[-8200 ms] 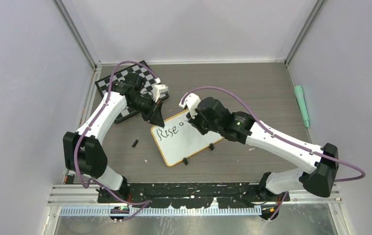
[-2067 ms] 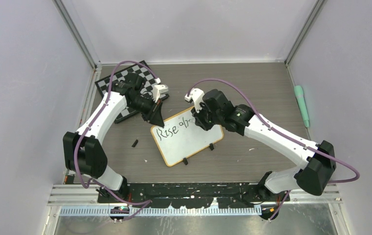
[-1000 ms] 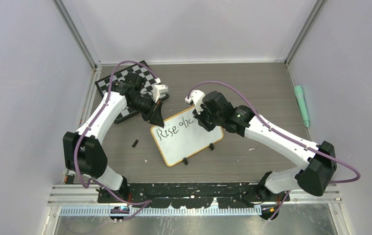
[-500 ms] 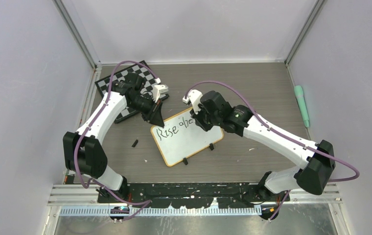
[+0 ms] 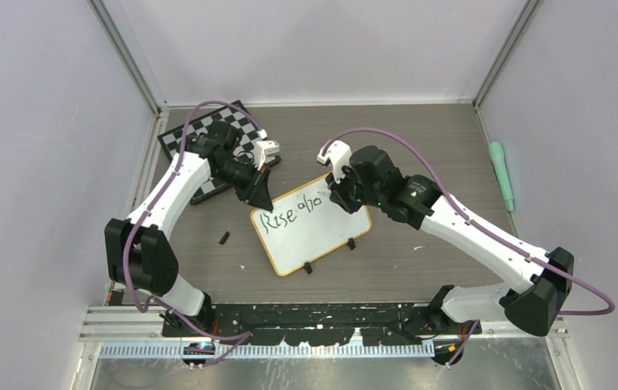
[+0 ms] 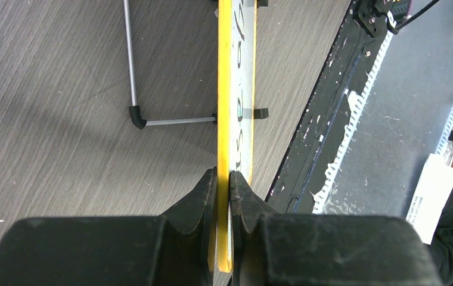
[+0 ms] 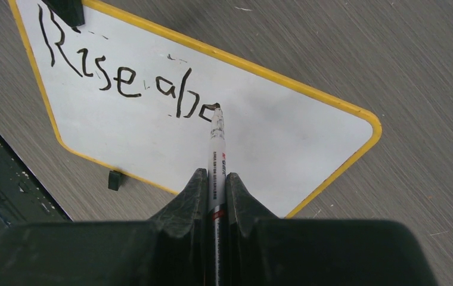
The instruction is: Write a sentence on the whiteboard
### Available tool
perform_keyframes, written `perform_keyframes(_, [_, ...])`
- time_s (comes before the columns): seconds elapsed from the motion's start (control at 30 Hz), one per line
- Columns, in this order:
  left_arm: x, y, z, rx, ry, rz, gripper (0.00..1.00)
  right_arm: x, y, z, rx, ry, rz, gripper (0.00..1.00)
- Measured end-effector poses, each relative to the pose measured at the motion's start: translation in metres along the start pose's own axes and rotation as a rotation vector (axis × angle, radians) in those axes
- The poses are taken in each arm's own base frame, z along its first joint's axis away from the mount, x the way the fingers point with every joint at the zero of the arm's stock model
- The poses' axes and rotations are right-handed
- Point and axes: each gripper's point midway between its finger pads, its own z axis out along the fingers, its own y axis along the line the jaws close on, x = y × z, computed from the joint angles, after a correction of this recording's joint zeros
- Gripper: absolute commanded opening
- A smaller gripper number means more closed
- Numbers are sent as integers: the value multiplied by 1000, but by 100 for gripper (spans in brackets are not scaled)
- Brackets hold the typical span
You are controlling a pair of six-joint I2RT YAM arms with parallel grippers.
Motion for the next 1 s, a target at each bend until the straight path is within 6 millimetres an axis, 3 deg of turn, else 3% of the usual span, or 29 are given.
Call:
perform_keyframes(0.27, [0,0,0,3,0,-2,1,17,-8,10,47,50,-7,0])
perform_keyframes(1.0, [0,2,0,-3,2,0,1,26,-15,25,75,78,-24,0])
